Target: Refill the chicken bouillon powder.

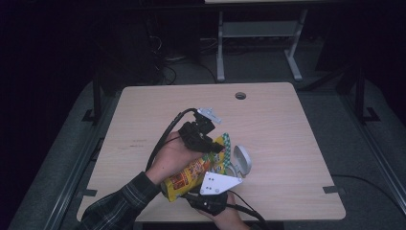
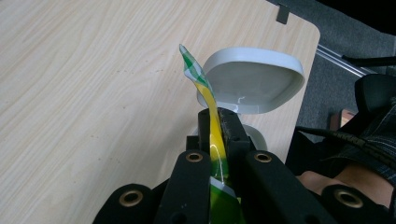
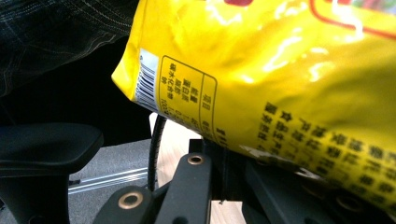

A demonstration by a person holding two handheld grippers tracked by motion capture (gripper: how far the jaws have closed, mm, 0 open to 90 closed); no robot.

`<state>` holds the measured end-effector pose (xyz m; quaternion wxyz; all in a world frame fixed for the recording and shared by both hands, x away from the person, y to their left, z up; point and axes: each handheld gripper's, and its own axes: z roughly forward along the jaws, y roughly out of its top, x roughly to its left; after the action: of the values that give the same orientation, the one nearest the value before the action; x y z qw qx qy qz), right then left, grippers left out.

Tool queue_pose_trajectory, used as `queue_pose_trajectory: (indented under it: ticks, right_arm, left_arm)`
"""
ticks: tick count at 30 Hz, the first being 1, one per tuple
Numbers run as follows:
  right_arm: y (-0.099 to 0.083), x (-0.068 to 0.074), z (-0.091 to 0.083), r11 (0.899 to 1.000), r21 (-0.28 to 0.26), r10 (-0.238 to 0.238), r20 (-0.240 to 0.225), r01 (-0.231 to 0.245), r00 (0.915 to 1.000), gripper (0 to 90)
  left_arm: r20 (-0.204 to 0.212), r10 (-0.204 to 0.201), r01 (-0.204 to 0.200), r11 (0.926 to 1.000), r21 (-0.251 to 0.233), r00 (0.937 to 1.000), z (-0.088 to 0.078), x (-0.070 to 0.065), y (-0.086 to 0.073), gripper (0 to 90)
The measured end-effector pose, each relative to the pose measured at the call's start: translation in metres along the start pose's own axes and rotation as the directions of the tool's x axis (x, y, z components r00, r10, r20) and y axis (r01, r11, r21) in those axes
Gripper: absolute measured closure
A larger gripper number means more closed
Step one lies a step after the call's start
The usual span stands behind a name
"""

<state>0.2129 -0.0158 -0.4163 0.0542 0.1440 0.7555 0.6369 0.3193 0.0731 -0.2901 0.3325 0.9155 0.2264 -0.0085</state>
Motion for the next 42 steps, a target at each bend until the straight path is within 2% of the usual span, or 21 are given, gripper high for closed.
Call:
queue_pose_trajectory:
  ticks: [7,12,42]
  right_arm:
    - [0.0008,0.0007,0.0000,1.000,-0.003,0.002,-0.003,-0.002,1.0000,90.0]
    - [0.0018,0.0002,0.0008,1.000,-0.005,0.001,-0.007,-0.001,1.0000,90.0]
    - [0.0033,0.0002,0.0022,1.000,-0.015,0.004,-0.012,-0.004,0.9999,90.0]
  left_arm:
    - [0.001,0.002,-0.002,0.9999,0.011,1.0000,-0.0003,0.0005,0.0010,89.7]
    - [0.001,-0.013,0.013,0.9999,0.008,0.9999,-0.0009,0.0014,0.0010,89.7]
    - [-0.009,0.000,0.001,0.9997,0.023,1.0000,-0.0029,0.0007,0.0026,89.7]
